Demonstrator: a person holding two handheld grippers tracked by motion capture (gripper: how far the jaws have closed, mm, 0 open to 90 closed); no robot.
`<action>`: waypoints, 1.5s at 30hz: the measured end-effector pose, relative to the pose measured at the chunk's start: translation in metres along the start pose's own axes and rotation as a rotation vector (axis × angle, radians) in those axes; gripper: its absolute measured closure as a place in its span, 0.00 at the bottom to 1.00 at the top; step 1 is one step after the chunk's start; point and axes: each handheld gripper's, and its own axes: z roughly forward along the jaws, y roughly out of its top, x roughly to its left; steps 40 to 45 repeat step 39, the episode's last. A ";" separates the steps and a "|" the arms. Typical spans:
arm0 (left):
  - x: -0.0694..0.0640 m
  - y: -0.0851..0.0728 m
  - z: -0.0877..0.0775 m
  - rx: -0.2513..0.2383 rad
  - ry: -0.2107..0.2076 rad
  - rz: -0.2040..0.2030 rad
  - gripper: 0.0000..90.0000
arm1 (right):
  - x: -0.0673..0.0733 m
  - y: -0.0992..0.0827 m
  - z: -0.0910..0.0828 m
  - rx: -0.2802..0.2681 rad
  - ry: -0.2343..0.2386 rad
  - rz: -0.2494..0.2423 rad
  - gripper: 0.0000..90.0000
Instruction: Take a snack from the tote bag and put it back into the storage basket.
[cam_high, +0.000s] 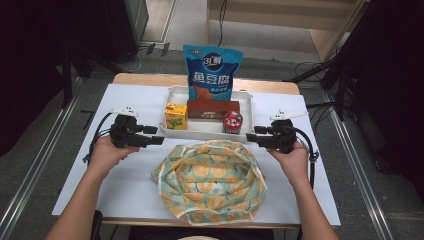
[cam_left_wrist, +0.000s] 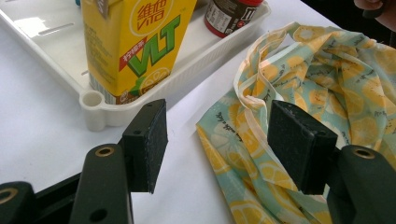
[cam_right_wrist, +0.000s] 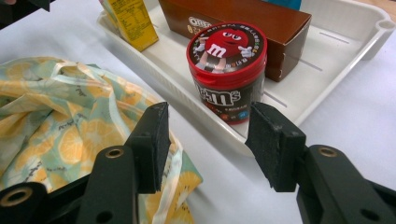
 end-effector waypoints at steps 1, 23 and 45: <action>0.000 0.000 0.000 -0.002 0.001 0.000 0.43 | 0.000 -0.002 -0.001 -0.001 0.000 0.001 0.54; 0.011 -0.004 -0.002 0.008 0.004 -0.032 0.41 | -0.027 -0.021 -0.016 -0.039 -0.047 0.077 0.43; 0.017 -0.006 -0.003 0.009 0.013 -0.074 0.39 | -0.029 -0.023 -0.011 -0.021 -0.069 0.064 0.39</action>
